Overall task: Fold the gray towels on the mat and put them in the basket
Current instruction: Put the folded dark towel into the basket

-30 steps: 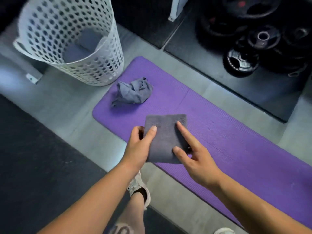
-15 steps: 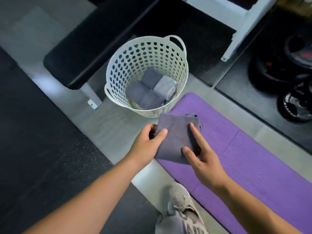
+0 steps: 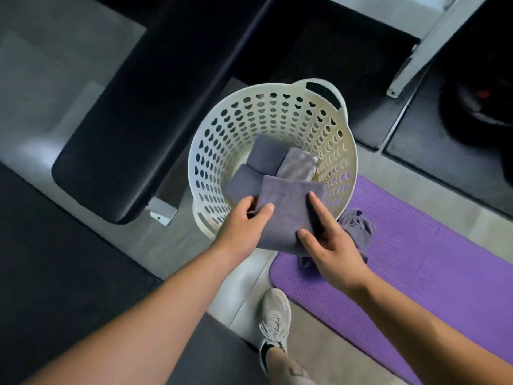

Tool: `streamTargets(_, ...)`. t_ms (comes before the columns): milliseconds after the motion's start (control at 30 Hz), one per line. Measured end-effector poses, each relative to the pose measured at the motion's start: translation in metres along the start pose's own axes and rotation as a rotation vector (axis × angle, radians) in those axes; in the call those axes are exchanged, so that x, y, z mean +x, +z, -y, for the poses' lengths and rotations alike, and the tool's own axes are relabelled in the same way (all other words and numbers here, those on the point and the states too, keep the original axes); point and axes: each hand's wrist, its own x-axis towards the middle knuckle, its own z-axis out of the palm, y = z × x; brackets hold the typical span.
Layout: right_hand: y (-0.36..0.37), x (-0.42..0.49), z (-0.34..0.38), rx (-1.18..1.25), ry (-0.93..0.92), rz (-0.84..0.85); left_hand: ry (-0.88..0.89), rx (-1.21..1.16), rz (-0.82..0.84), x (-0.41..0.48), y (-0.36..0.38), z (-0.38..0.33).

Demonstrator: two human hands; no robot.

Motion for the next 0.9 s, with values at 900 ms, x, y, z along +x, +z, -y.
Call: streamTargets(900,0.085,0.327,-0.114,-0.151,0.091,-0.339,0.075,0.095,0.159,0.379,-0.014,0.050)
